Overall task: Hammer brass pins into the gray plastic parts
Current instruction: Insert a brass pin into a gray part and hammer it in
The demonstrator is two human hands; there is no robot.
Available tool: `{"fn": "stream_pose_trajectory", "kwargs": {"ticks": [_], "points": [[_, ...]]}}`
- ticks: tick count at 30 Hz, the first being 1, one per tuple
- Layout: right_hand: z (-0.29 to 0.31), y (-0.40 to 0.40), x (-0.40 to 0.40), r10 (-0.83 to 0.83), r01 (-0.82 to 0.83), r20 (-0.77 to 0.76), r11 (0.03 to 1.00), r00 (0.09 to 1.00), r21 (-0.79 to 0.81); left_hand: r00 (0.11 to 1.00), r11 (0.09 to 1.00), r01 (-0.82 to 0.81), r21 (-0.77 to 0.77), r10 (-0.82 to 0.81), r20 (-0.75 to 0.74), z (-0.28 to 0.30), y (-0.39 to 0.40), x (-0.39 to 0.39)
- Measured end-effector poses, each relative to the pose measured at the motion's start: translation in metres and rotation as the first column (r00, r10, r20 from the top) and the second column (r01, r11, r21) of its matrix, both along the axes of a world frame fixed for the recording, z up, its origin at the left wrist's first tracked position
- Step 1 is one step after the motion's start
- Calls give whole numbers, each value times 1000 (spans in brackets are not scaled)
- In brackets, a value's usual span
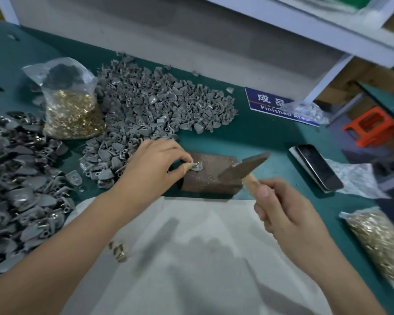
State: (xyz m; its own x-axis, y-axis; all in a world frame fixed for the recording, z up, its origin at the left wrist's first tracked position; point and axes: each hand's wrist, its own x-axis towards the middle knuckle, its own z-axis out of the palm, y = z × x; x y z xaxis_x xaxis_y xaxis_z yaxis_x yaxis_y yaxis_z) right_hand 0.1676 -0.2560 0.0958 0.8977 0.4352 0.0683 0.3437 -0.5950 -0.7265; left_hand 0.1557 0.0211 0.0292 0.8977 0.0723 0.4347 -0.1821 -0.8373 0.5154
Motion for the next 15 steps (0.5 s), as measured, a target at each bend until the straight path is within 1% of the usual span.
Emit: {"fn": "stream_pose_trajectory", "kwargs": {"ticks": [1,2,5,9,11,13,15], "points": [[4,7,3,31,-31,-51,999,998,-6,1000,999,-4,33,4,-5,1,0,1],[6,15,6,57,-60,-59,997,997,-40,1000,998,-9,57,9,-5,1,-1,2],[8,38,16,75,-58,80,979,994,-196,1000,998,-7,67,5,20,1,-2,2],[8,55,28,21,28,177,962,984,-272,998,996,-7,89,2,61,0,-2,0],[11,57,31,1,61,233,964,973,-259,997,996,-14,90,7,77,0,-3,-1],[10,59,30,-36,97,274,973,961,-211,996,996,-18,88,11,86,0,-4,-2],[4,64,22,-37,102,281,970,959,-221,997,996,-13,83,6,82,1,-4,-2]]}}
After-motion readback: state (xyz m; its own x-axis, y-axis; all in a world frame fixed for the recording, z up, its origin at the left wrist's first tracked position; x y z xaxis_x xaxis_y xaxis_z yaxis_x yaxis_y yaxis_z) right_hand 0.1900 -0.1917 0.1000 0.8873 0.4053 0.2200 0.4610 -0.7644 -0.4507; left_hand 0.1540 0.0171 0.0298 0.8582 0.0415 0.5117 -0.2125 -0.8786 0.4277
